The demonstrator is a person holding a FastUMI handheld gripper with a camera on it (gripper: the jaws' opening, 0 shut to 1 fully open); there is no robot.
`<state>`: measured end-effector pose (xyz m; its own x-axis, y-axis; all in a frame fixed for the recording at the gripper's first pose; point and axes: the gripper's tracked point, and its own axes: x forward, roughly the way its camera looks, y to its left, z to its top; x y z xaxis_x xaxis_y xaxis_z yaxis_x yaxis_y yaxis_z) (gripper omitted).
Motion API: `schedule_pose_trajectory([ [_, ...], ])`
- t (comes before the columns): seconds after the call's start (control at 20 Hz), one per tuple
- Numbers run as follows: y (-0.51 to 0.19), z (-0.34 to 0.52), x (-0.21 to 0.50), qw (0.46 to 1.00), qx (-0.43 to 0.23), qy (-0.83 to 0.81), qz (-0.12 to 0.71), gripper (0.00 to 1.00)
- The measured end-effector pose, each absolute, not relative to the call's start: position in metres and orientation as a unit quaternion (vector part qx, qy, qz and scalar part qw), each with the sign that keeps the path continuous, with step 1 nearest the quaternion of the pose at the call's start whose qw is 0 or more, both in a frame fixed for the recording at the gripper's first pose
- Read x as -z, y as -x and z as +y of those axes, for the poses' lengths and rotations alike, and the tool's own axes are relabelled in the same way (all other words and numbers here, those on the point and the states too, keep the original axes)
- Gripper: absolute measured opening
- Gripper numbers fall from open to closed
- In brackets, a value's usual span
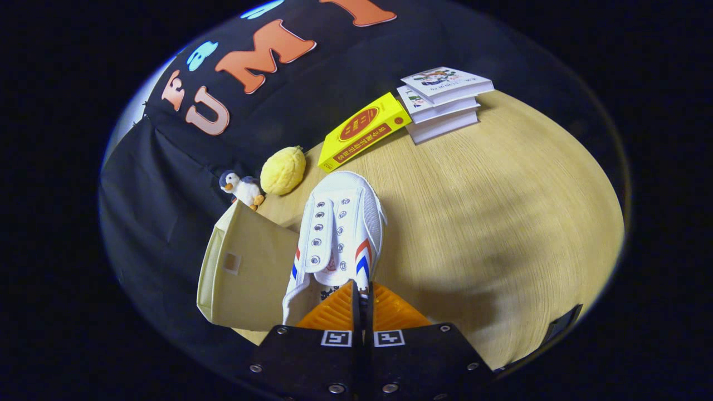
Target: Open the storage box then place both shoes into the box .Put the left shoe in first, then the right shoe, with the right side of both shoes facing outward in a uniform manner.
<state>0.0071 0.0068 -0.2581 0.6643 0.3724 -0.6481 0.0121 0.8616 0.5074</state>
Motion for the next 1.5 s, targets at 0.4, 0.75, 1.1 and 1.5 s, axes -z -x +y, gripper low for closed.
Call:
schedule_pose_trajectory([
  [0.4,-0.005,0.079,0.172,0.901,-0.096,-0.248,0.343,0.00],
  [0.75,0.003,0.176,0.137,0.908,-0.117,-0.231,0.330,0.00],
  [1.1,0.004,0.253,0.163,0.900,-0.130,-0.199,0.365,0.00],
  [1.5,-0.001,0.257,0.208,0.909,-0.079,-0.108,0.395,0.00],
])
